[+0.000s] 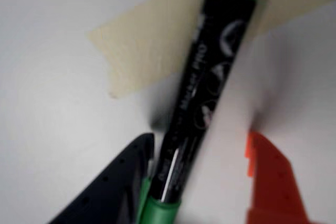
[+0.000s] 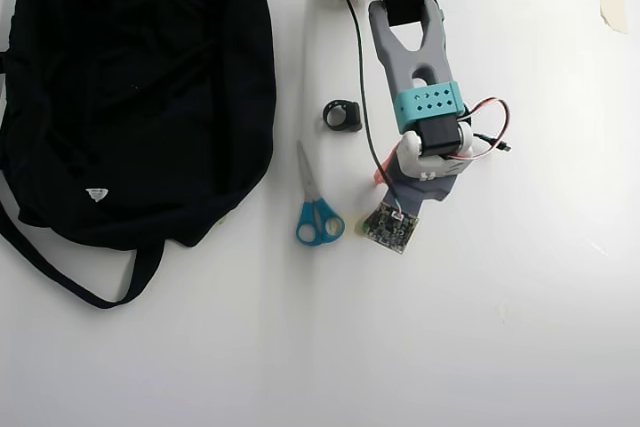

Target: Put the green marker into the black bag

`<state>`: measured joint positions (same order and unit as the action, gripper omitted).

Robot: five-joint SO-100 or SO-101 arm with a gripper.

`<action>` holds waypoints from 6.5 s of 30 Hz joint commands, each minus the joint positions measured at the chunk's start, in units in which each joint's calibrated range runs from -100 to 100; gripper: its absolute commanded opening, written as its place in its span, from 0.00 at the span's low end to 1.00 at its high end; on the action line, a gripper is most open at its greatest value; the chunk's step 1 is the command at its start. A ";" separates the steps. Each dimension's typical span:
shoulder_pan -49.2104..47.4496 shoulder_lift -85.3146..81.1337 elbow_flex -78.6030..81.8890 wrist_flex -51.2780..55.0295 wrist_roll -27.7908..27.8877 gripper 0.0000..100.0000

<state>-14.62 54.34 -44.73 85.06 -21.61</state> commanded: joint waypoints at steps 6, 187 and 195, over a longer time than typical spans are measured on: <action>-0.94 0.10 -1.09 0.82 0.22 0.22; 0.64 -3.22 -17.53 14.34 6.61 0.02; 1.53 -10.11 -11.15 14.51 9.55 0.02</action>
<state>-13.74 51.18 -58.10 99.06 -13.06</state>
